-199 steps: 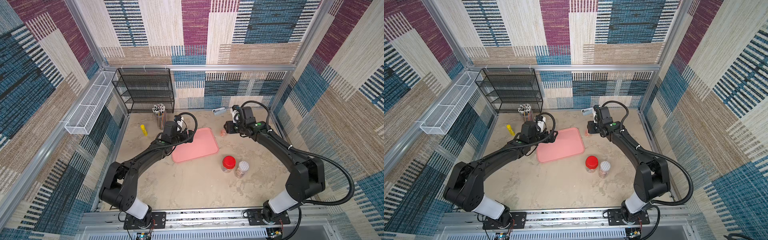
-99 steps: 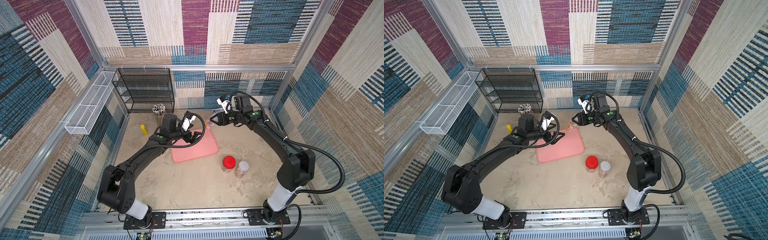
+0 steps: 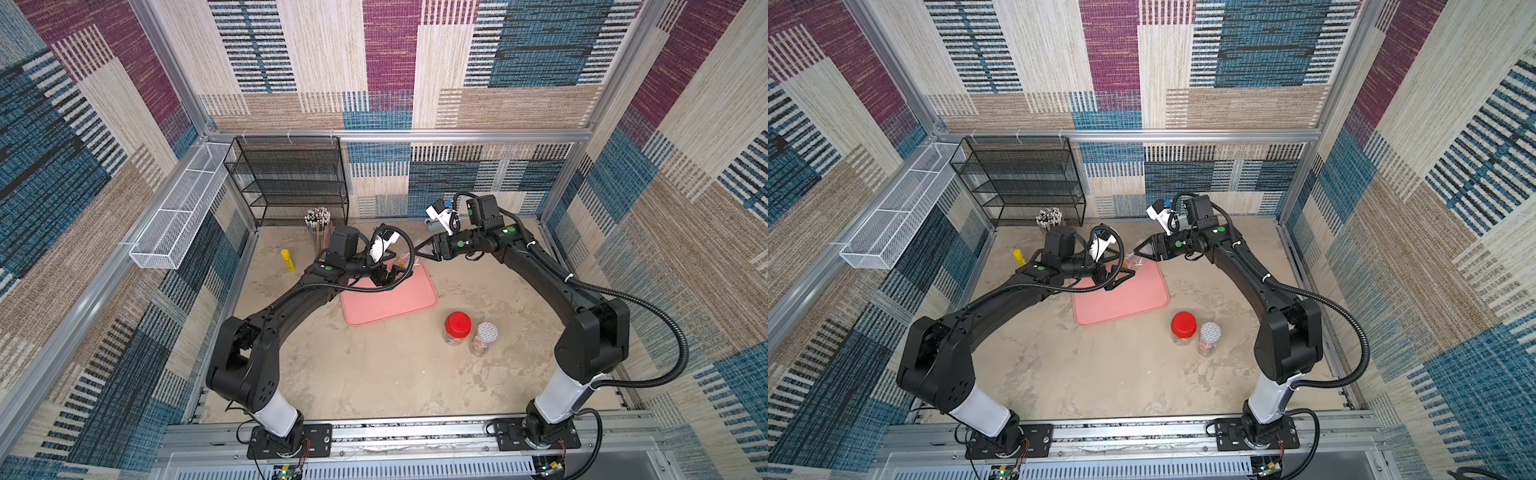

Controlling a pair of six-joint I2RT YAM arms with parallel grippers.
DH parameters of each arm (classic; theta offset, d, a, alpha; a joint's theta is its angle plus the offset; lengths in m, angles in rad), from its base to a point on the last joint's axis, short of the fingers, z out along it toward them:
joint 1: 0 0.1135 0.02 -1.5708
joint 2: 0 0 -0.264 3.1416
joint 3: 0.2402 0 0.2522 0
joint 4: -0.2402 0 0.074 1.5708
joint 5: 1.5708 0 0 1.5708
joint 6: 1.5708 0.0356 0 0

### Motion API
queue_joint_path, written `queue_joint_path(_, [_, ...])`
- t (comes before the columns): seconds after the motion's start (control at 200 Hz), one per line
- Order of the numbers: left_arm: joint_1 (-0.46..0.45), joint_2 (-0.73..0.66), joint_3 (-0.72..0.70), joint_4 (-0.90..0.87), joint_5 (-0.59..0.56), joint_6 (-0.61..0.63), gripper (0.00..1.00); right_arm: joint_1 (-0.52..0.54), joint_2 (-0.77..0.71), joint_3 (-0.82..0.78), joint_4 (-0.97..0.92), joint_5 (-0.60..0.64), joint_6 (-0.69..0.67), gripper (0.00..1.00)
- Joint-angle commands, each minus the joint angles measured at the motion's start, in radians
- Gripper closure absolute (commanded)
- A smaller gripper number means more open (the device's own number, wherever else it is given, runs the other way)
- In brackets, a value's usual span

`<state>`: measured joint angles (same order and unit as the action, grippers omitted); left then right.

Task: Pour the candies out of the jar
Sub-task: Pick up the jar from the center of the board.

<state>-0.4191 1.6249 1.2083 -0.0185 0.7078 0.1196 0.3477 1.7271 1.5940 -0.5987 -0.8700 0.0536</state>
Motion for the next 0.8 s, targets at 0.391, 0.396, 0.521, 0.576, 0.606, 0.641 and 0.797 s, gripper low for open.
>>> queue_joint_path(0.391, [-0.009, 0.033, 0.032, -0.050, 0.042, 0.049, 0.09, 0.002, -0.027, -0.033, 0.020, -0.096, 0.011, 0.64])
queue_joint_path(0.396, [-0.010, 0.032, 0.032, -0.050, 0.042, 0.049, 0.09, 0.002, -0.027, -0.033, 0.020, -0.095, 0.011, 0.64])
queue_joint_path(0.521, [-0.012, 0.036, 0.034, -0.051, 0.042, 0.050, 0.11, 0.002, -0.026, -0.039, 0.019, -0.105, 0.010, 0.64])
queue_joint_path(0.576, [-0.015, 0.038, 0.038, -0.056, 0.038, 0.054, 0.12, 0.002, -0.026, -0.039, 0.018, -0.105, 0.010, 0.64])
queue_joint_path(0.606, [-0.014, 0.039, 0.039, -0.058, 0.035, 0.054, 0.13, 0.002, -0.026, -0.037, 0.017, -0.101, 0.009, 0.64])
queue_joint_path(0.641, [-0.015, 0.038, 0.039, -0.059, 0.033, 0.055, 0.13, 0.002, -0.026, -0.036, 0.017, -0.097, 0.008, 0.64])
queue_joint_path(0.797, [-0.019, 0.037, 0.039, -0.059, 0.030, 0.055, 0.19, 0.002, -0.021, -0.032, 0.013, -0.096, 0.006, 0.64])
